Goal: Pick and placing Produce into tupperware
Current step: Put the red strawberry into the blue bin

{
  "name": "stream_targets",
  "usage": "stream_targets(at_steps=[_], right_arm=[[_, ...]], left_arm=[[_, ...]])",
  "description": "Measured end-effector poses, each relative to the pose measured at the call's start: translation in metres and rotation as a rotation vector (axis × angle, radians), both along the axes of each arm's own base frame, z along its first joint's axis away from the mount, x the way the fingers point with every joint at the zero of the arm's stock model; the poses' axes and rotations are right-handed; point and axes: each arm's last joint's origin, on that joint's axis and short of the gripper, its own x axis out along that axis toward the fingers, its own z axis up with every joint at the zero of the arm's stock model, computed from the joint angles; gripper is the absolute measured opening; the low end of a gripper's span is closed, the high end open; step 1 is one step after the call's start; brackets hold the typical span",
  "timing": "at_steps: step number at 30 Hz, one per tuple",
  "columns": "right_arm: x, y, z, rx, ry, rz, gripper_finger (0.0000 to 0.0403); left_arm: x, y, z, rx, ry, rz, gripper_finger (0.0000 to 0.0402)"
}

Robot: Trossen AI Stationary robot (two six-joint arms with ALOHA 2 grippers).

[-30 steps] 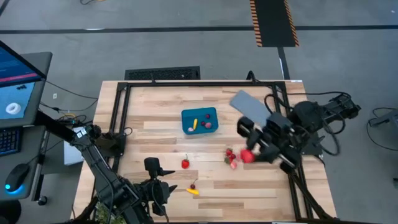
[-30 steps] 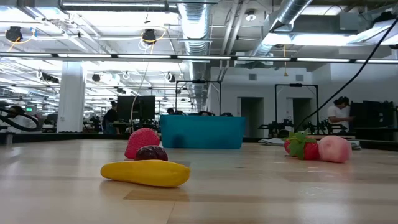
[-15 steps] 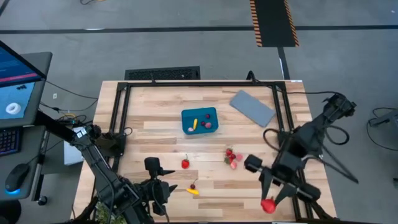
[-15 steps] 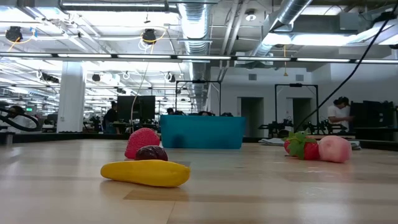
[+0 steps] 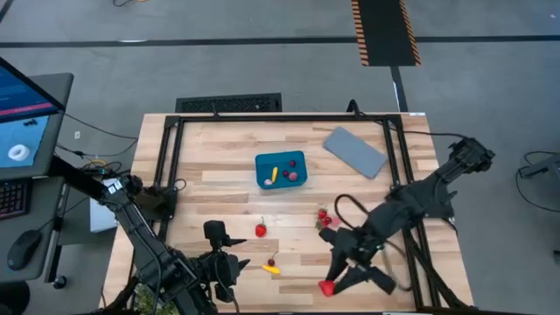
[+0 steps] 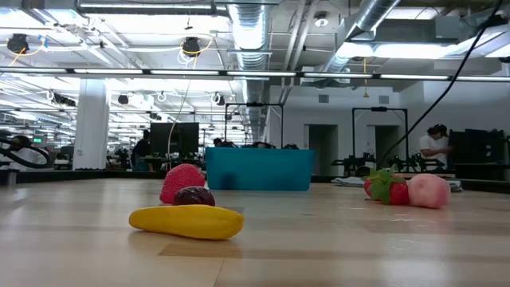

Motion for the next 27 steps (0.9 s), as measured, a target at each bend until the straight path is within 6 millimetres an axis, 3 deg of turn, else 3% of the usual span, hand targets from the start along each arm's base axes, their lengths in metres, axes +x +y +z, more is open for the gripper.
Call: stream_targets(at_steps=[5,10,15,27], right_arm=[[0.008,0.001,-0.023,-0.041,0.199,-0.044,0.0118],[0.016,-0.022,-0.049,-0.176,0.431,-0.225,0.0118],[0.024,-0.061,-0.066,-0.345,0.551,-0.4,0.0118],[0.049,-0.165,-0.067,-0.49,0.506,-0.69,0.0118]], left_arm=[[0.0,-0.001,-0.001,-0.018,0.016,-0.006,0.0233],[0.001,0.001,-0.001,-0.018,0.016,-0.001,0.0233],[0.003,0.002,0.0,-0.017,0.016,0.005,0.0233],[0.008,0.008,-0.001,-0.008,0.029,0.011,0.0233]])
